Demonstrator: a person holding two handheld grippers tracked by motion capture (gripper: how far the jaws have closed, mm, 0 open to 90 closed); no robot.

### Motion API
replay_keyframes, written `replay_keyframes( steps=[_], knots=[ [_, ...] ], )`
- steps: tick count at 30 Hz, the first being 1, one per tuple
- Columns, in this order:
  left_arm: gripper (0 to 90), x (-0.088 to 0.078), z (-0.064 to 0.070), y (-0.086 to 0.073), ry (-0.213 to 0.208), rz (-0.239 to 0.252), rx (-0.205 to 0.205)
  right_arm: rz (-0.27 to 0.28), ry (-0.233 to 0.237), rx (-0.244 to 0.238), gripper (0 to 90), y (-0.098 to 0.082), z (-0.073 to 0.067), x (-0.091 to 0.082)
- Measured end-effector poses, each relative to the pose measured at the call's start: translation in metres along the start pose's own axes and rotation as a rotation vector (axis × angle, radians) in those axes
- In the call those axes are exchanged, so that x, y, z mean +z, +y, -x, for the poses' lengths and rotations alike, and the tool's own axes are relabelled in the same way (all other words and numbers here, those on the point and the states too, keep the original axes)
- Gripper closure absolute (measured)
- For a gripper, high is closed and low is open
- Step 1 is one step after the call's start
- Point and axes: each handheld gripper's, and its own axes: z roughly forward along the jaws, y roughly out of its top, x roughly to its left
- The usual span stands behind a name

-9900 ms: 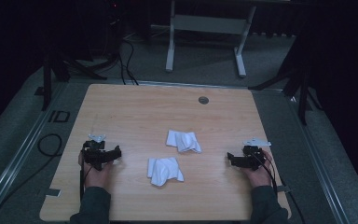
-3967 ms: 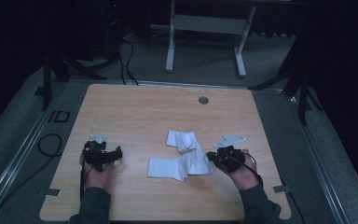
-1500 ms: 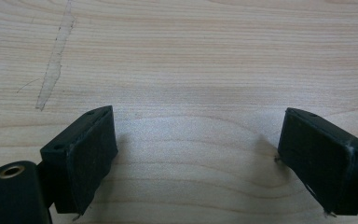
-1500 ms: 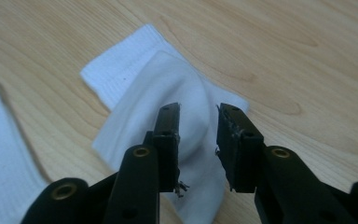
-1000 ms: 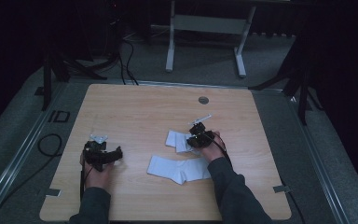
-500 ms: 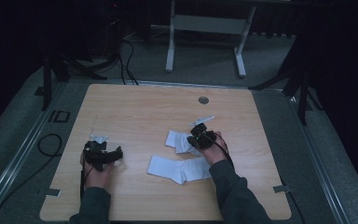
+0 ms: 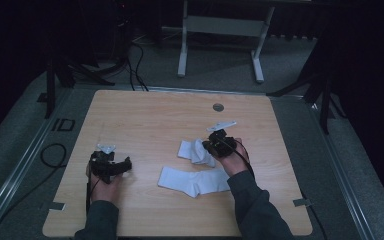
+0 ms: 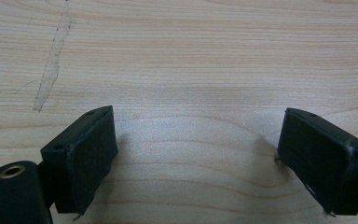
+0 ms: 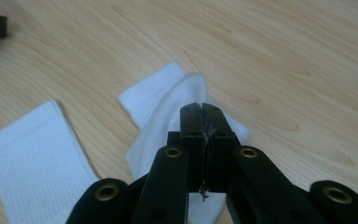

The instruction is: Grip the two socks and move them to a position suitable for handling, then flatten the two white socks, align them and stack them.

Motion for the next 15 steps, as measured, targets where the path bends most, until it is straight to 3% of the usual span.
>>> replay_keyframes(
  steps=[15],
  knots=[
    [11.9,0.000,0.000,0.000,-0.002,-0.002,0.005,0.046,-0.003,0.000,88.2,0.004,0.001,-0.017]
  ],
)
